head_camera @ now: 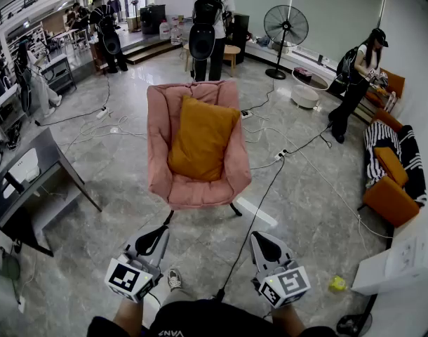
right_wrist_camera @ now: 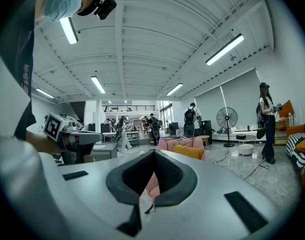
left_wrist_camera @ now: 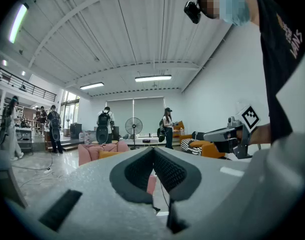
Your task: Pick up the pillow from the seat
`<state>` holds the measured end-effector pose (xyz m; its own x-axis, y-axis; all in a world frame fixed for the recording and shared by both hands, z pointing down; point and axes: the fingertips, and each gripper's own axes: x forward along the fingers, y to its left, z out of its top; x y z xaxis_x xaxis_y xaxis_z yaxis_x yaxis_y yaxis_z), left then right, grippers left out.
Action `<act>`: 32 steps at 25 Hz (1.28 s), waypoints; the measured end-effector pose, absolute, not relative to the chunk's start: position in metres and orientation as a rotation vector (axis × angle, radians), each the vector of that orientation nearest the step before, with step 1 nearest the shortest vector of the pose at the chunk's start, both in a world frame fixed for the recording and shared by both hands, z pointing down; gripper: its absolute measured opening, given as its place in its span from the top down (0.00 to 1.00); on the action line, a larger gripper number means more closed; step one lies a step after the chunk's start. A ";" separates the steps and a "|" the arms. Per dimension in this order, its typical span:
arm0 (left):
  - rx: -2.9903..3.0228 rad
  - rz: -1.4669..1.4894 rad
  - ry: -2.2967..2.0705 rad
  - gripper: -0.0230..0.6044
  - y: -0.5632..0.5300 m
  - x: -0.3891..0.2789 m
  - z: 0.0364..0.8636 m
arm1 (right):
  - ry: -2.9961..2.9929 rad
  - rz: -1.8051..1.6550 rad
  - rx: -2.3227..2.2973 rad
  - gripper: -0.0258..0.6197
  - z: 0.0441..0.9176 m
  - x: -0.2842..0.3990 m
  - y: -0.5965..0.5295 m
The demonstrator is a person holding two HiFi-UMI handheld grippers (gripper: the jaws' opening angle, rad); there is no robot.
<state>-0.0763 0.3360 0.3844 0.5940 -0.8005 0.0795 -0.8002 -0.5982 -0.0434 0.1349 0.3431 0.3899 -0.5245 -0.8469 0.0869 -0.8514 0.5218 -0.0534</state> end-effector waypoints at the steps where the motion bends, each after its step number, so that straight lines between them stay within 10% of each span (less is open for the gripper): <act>1: -2.809 -0.148 1.410 0.93 0.337 -0.076 0.386 | -2.696 0.139 1.507 0.96 0.391 0.136 0.345; 22: -2.915 -0.086 1.343 0.92 0.313 -0.109 0.409 | -2.691 0.265 1.565 0.96 0.406 0.104 0.314; 23: -2.925 -0.080 1.331 0.92 0.308 -0.112 0.411 | -2.691 0.293 1.577 0.83 0.408 0.100 0.309; 24: -2.936 -0.075 1.317 0.90 0.302 -0.115 0.414 | -2.687 0.322 1.591 0.59 0.409 0.096 0.304; 25: -2.951 -0.074 1.303 0.80 0.295 -0.118 0.416 | -2.681 0.345 1.607 0.56 0.409 0.093 0.298; 27: -2.989 -0.078 1.271 0.61 0.280 -0.123 0.417 | -2.666 0.364 1.642 0.56 0.409 0.086 0.288; 32: -3.028 -0.073 1.167 0.52 0.244 -0.142 0.413 | -2.637 0.367 1.703 0.56 0.407 0.061 0.259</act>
